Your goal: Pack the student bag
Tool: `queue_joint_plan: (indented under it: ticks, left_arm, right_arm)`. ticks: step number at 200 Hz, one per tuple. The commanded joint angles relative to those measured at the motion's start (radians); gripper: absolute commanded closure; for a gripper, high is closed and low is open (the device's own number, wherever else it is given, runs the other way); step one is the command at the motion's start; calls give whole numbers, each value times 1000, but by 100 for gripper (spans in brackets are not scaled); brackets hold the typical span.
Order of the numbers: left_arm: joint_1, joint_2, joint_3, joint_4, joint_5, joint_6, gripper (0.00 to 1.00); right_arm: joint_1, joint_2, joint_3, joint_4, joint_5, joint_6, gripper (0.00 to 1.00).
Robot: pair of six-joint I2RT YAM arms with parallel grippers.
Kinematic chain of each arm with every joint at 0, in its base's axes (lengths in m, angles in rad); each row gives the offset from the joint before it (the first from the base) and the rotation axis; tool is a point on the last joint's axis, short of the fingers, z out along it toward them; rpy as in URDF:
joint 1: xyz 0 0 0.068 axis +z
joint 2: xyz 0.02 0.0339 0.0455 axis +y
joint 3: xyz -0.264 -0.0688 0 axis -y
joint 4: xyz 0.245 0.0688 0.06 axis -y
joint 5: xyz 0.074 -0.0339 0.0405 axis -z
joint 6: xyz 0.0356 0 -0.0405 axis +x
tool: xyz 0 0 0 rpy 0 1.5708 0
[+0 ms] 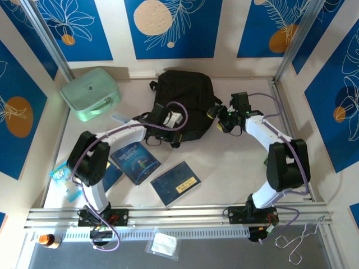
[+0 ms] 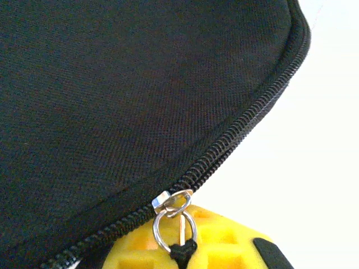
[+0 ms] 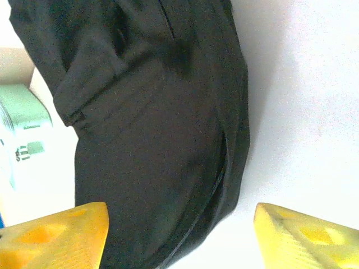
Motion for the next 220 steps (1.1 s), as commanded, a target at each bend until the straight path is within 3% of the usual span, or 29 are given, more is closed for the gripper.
queue_joint_plan:
  ticks: [1,72,83,106,138,178,220]
  left_arm:
    - [-53,53,77,-28,46,-37,100]
    - [-95,116,133,-41,53,-38,100]
    - [-94,120,143,-50,56,-38,100]
    - [-91,127,158,-76,54,-38,100]
    - [-67,107,144,-174,8,7,100]
    - [34,72,102,-353,-24,112,100]
    - [123,66,99,-394,-29,152,100]
  right_arm:
    - [25,-46,-78,-71,-6,145,28]
    - [75,47,-84,105,-53,207,29]
    - [80,71,-70,91,-45,208,33]
    - [84,103,-89,93,-25,216,55]
    - [71,101,-106,69,90,158,74]
    - [34,107,-81,43,147,64,79]
    - [13,131,-42,36,166,26,81]
